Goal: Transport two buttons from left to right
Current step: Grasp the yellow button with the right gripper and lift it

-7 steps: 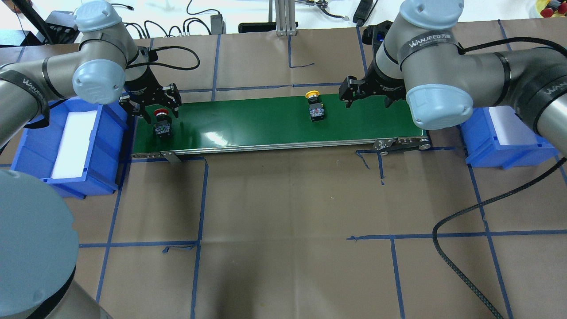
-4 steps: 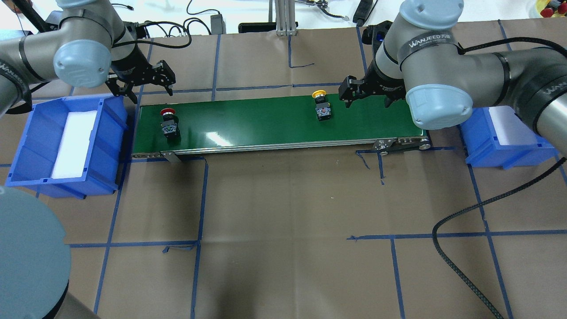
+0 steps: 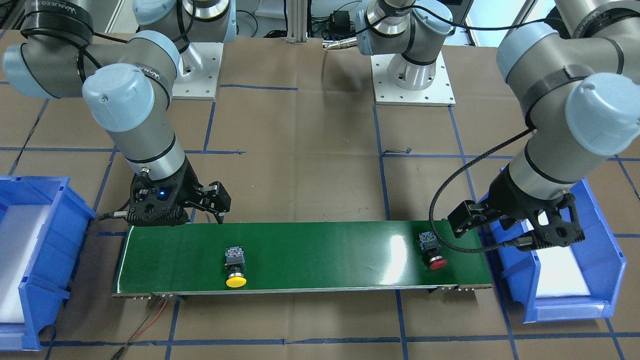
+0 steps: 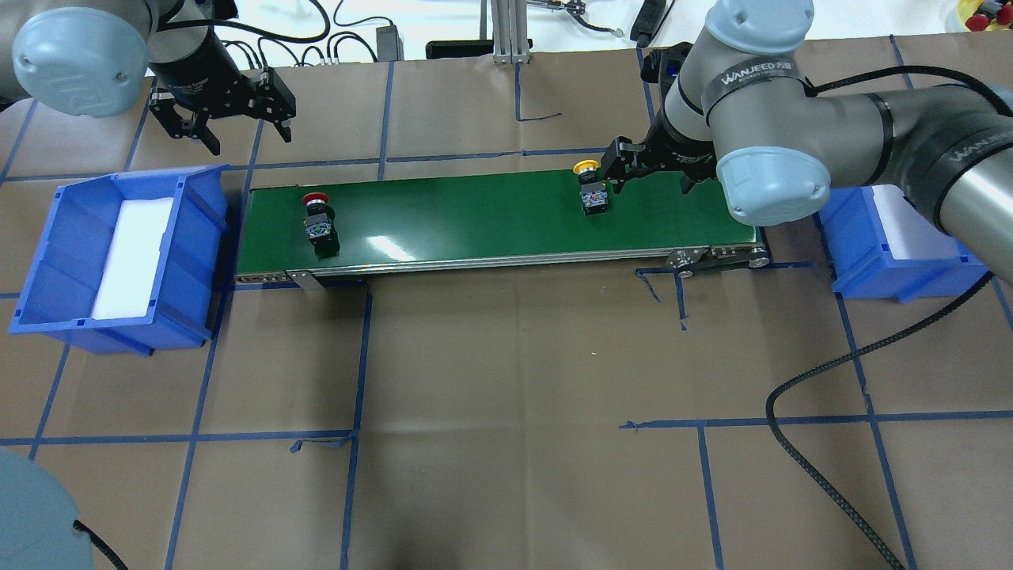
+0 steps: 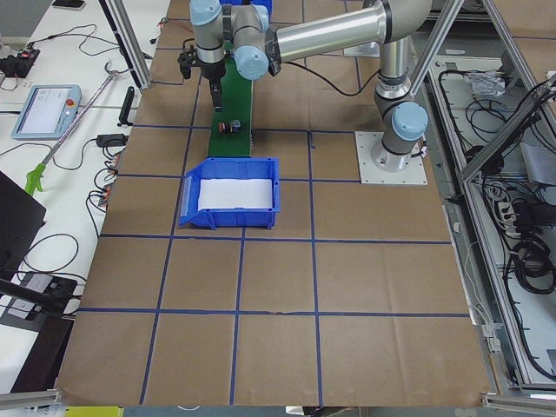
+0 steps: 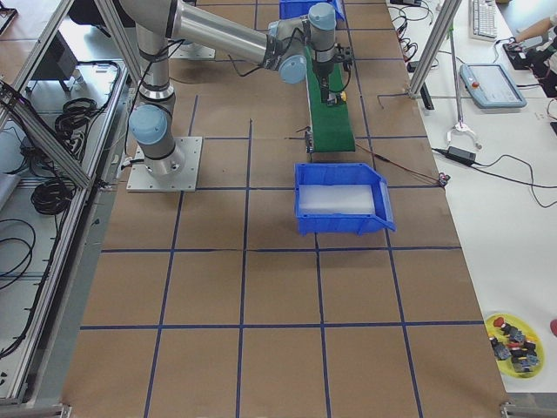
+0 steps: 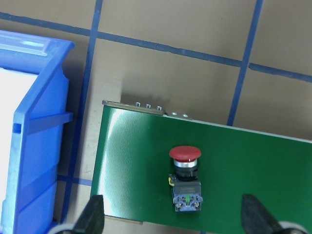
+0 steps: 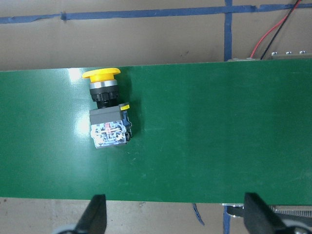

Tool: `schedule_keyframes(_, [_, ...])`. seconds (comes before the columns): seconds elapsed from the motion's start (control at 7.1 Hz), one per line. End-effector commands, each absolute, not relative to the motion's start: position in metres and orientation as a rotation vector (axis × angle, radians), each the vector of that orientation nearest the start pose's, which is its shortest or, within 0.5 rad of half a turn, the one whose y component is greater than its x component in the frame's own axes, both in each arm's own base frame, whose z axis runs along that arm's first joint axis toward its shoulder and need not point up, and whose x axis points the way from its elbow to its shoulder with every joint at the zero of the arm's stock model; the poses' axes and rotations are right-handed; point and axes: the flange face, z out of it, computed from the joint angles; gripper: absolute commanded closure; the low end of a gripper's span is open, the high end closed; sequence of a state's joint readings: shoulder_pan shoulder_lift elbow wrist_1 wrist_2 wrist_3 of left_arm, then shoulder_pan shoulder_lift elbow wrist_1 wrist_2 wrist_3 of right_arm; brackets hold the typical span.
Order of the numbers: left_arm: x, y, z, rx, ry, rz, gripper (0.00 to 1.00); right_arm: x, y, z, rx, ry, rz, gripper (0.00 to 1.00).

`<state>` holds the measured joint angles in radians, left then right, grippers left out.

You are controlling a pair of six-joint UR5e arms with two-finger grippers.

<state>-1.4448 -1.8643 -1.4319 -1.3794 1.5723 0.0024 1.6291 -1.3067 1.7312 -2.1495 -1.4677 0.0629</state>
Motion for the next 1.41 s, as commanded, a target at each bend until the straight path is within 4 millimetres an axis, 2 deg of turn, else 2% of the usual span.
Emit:
schedule_keyframes(0.0, [-0.079,-0.601,0.443,-0.051,3.135,-0.038,0.0,0.182,-0.59,0.313,-0.009,2.99,-0.19,0.0])
schedule_keyframes(0.14, [-0.08,-0.587,0.46,0.014,3.135,-0.05,0.0,0.183,-0.605,0.309,-0.013,2.988,-0.205,0.0])
schedule_keyframes(0.28, [-0.082,-0.573,0.466,0.021,3.134,-0.059,0.0,0.184,-0.624,0.298,-0.017,2.991,-0.202,0.0])
schedule_keyframes(0.56, [-0.081,-0.571,0.464,0.019,3.132,-0.049,0.0,0.186,-0.649,0.289,-0.019,2.998,-0.205,0.0])
schedule_keyframes(1.13, [-0.084,-0.569,0.47,-0.038,3.128,-0.064,0.0,0.187,-0.646,0.261,-0.012,3.021,-0.128,0.0])
schedule_keyframes(1.27, [-0.087,-0.568,0.47,-0.086,3.133,-0.06,0.0,0.182,-0.645,0.252,-0.009,3.068,-0.111,0.0])
